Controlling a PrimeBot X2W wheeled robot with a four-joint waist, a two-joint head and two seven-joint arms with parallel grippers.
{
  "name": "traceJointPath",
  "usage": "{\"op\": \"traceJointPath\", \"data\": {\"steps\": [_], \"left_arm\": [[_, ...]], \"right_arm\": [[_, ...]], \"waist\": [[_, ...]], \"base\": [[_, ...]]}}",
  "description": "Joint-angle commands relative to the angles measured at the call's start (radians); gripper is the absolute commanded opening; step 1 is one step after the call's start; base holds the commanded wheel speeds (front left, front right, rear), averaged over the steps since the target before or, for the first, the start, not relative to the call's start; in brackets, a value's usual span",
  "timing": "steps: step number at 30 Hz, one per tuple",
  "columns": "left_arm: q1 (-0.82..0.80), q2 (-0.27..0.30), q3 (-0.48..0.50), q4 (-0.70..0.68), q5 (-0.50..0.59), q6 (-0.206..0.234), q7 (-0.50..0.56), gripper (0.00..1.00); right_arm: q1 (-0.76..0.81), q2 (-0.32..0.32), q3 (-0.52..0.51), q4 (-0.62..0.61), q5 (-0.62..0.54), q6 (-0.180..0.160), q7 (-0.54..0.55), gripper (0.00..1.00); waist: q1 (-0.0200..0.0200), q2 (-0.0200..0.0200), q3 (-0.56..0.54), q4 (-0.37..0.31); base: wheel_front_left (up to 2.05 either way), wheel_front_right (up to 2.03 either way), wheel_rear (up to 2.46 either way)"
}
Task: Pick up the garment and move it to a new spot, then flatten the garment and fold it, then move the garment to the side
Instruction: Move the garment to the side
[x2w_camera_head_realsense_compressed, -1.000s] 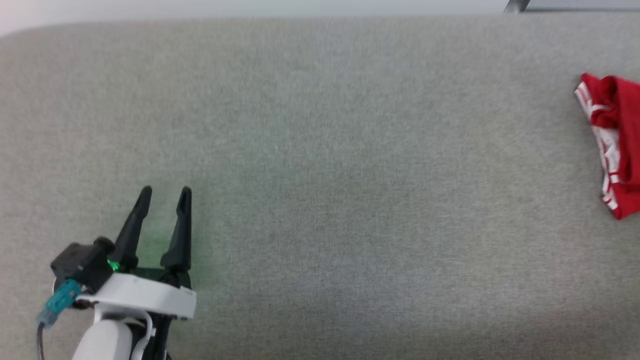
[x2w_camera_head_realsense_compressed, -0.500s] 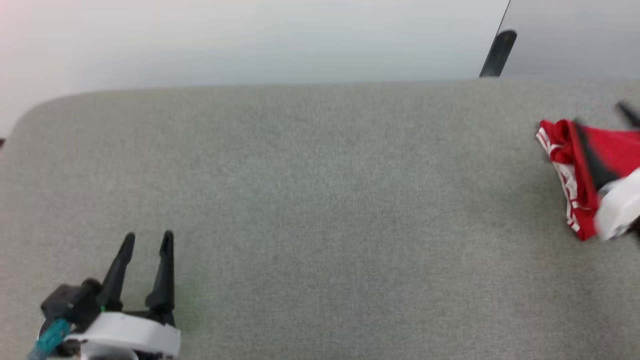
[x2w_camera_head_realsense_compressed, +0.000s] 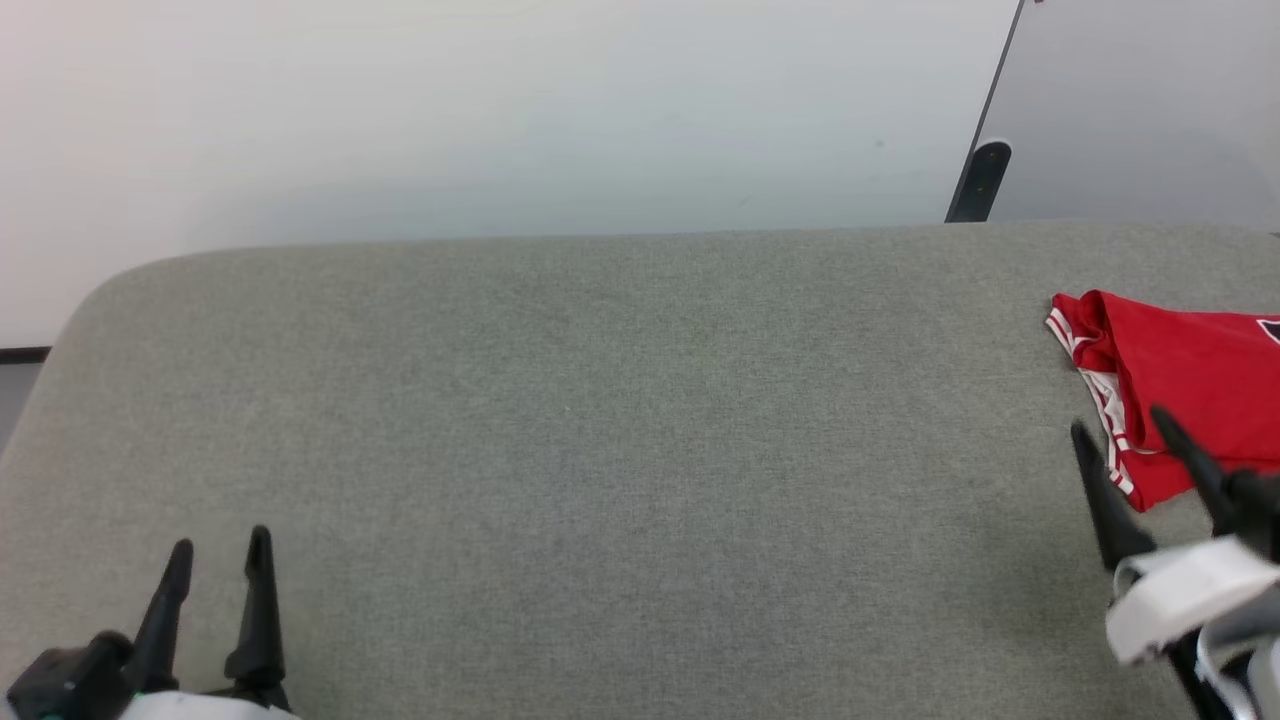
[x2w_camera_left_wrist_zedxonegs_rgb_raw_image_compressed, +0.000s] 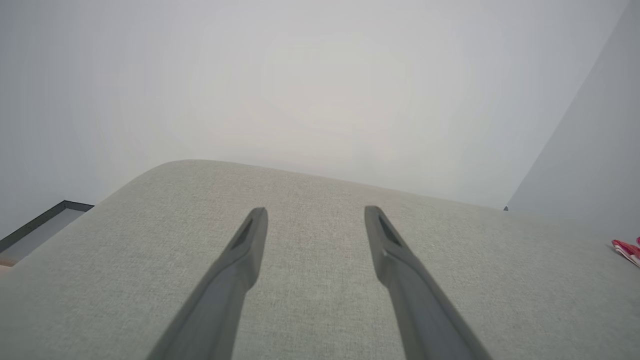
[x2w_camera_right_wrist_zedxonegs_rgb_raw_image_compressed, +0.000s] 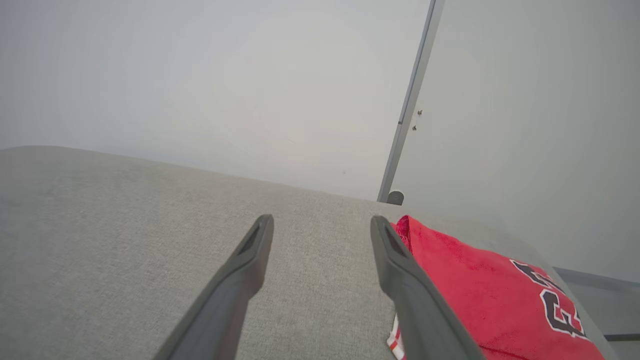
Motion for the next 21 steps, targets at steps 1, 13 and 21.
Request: {"op": "traceJointPath", "data": {"steps": [1,13,21], "left_arm": [[0.02,-0.004,0.014,-0.007,0.003,-0.004,0.0,1.0],[0.053,-0.008,0.026,-0.001,0.028,-0.024,0.0,1.0],[0.059,-0.012,0.021,0.005,0.05,-0.03,0.0,1.0]], "right_arm": [[0.045,0.02,-0.02,-0.008,-0.012,-0.002,-0.01,1.0],[0.147,0.079,-0.066,-0.046,-0.037,-0.002,-0.029,1.0],[0.157,0.089,-0.074,-0.074,-0.048,-0.002,-0.022,1.0]], "waist": [[0.0,0.0,-0.005,0.001],[0.0,0.0,-0.005,-0.008],[0.0,0.0,-0.008,-0.011]], "base": [[0.0,0.0,0.0],[0.0,0.0,0.0],[0.0,0.0,0.0]]}}
